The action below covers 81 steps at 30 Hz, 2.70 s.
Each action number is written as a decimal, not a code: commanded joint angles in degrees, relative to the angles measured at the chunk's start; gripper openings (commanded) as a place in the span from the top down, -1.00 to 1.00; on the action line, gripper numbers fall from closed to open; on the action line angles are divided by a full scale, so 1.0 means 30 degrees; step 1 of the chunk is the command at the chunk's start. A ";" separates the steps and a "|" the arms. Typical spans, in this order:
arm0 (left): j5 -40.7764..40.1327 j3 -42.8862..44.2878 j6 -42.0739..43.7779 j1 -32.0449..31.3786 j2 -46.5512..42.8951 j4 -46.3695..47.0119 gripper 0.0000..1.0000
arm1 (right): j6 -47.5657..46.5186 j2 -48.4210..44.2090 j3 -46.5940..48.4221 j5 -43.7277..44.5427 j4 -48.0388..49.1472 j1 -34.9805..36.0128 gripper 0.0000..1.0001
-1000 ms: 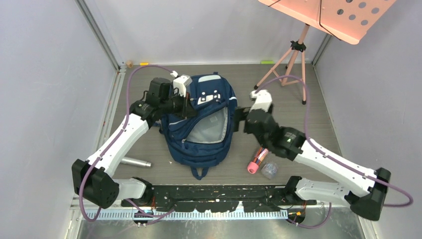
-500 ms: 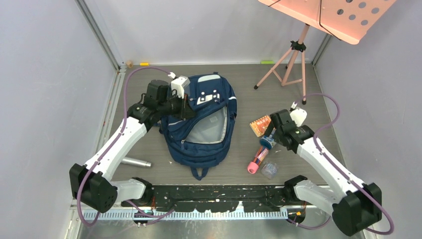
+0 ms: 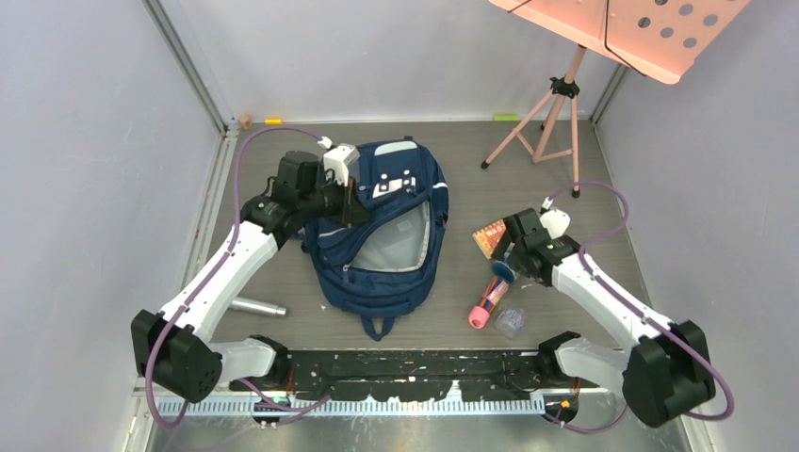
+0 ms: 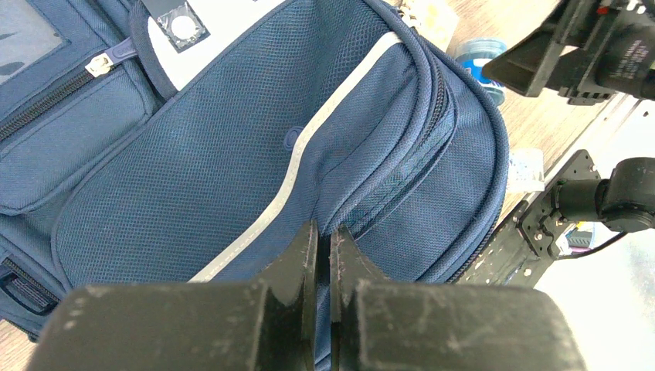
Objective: Pack the student bag
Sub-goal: Pick up the personal item from the center of the board, then place the personal item in the student bag.
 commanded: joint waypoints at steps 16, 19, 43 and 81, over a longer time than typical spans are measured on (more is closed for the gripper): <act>-0.0825 0.0222 0.0014 0.0468 -0.0657 0.1138 1.00 | -0.0809 0.3522 -0.0258 0.0520 0.3249 -0.0047 -0.23; -0.0772 0.0222 -0.0004 0.0468 -0.0707 0.1160 1.00 | -0.1311 0.2642 -0.0152 0.1189 0.2998 -0.0042 -0.10; 0.1155 0.0075 -0.0443 0.0468 -0.0712 0.1753 1.00 | -0.5150 0.4633 0.7498 -1.2106 0.6282 0.7045 0.18; 0.3718 -0.0657 -0.0312 0.0354 -0.1383 0.3624 1.00 | -0.8483 0.5103 0.0590 0.0637 1.9173 1.1307 -0.05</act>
